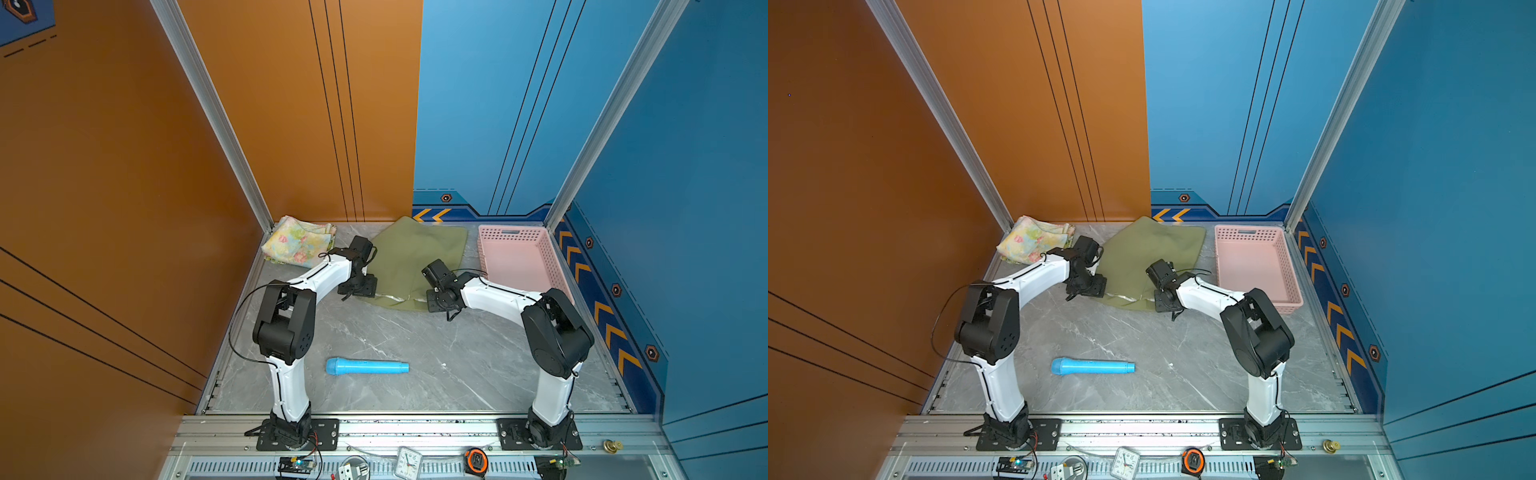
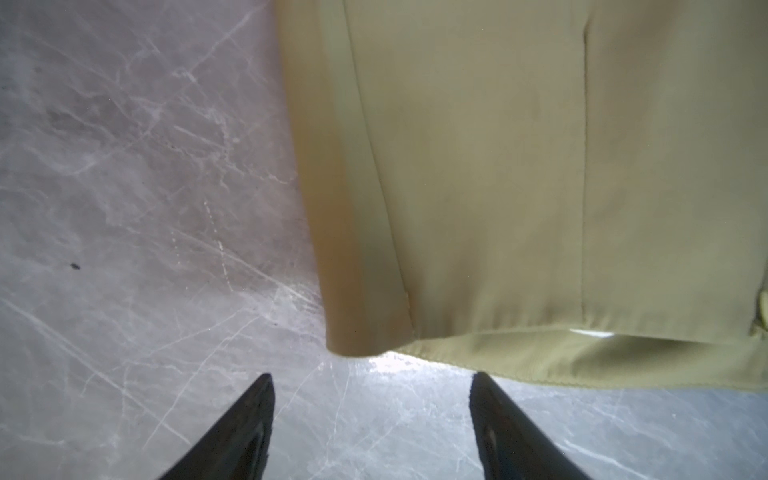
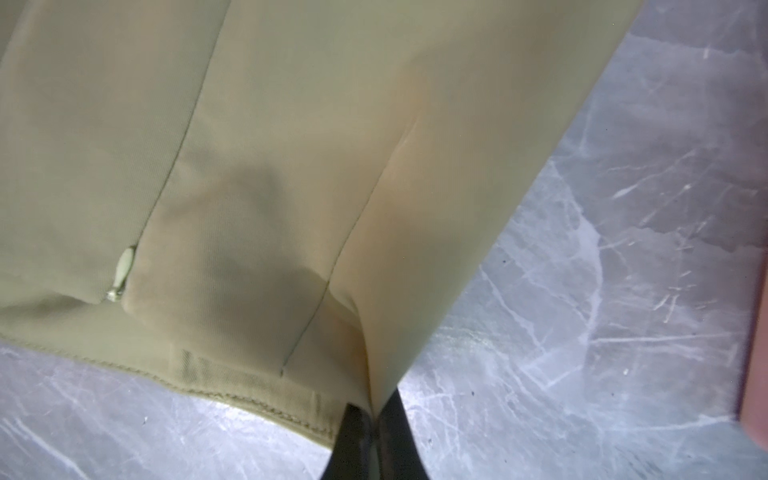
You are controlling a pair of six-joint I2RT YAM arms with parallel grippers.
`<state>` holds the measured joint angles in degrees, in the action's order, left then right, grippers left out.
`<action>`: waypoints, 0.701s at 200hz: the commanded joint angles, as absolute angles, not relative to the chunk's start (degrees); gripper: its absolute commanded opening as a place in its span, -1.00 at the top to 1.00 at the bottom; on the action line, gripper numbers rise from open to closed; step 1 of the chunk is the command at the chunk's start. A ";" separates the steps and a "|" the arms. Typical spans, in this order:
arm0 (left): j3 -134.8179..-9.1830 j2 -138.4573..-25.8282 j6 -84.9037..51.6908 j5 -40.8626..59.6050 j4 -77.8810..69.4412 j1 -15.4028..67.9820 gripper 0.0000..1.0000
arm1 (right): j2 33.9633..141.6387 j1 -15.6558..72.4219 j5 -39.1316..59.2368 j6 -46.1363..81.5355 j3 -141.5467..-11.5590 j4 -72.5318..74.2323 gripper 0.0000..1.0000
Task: Fold and stack the skirts
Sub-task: 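Grasp the green skirt's hem corners with the left and right grippers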
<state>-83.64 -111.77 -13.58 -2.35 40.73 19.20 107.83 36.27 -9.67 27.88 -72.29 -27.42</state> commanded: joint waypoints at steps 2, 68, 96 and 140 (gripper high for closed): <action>-87.29 -114.63 -16.90 -1.46 41.91 19.66 -0.42 | 106.58 36.82 -11.67 26.89 -72.60 -27.69 1.00; -91.99 -120.08 -20.51 -1.22 41.83 19.81 0.07 | 106.50 37.13 -12.03 26.81 -71.98 -27.69 1.00; -92.42 -120.87 -21.43 -1.41 41.29 19.84 0.53 | 106.13 36.98 -12.38 26.81 -71.57 -27.69 1.00; -93.16 -119.74 -21.97 -1.85 41.22 19.80 1.00 | 106.00 36.55 -12.64 26.46 -71.37 -27.60 1.00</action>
